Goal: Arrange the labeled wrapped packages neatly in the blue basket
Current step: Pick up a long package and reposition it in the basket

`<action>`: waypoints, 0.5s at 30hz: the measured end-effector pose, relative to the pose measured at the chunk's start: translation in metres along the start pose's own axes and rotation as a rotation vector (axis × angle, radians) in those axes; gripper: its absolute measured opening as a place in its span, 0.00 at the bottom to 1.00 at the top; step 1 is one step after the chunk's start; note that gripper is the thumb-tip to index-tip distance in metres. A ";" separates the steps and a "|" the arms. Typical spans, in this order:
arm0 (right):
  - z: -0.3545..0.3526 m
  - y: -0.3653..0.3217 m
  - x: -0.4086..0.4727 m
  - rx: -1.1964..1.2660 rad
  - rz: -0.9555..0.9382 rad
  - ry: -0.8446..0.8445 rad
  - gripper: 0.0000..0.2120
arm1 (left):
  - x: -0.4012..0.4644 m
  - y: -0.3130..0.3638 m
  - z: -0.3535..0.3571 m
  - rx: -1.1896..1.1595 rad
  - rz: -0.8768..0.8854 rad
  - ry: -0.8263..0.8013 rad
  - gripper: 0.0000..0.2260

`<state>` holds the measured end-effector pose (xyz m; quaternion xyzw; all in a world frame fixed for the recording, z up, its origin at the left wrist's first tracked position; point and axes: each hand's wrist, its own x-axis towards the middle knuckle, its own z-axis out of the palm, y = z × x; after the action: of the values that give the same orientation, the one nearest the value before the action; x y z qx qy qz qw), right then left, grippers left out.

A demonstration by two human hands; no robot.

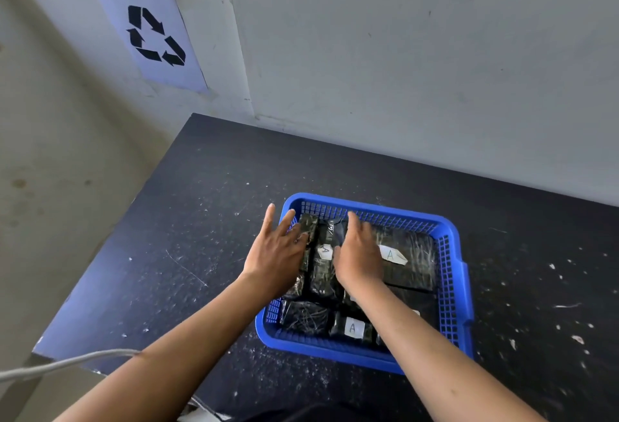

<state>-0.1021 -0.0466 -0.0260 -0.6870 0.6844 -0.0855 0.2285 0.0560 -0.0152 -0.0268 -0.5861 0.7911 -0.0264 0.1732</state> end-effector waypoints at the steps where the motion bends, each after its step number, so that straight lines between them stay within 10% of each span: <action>1: 0.003 0.002 -0.001 -0.040 -0.074 0.023 0.25 | 0.000 0.000 0.001 -0.009 -0.002 0.000 0.25; 10: 0.017 0.008 -0.013 -0.400 -0.467 -0.027 0.04 | 0.005 0.002 -0.004 -0.126 -0.037 0.054 0.19; 15: 0.015 0.015 -0.029 -0.366 -0.509 -0.069 0.15 | 0.024 0.001 -0.011 -0.148 -0.074 0.134 0.07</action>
<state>-0.1108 -0.0146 -0.0399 -0.8684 0.4864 0.0080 0.0957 0.0455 -0.0388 -0.0230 -0.6230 0.7785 -0.0133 0.0752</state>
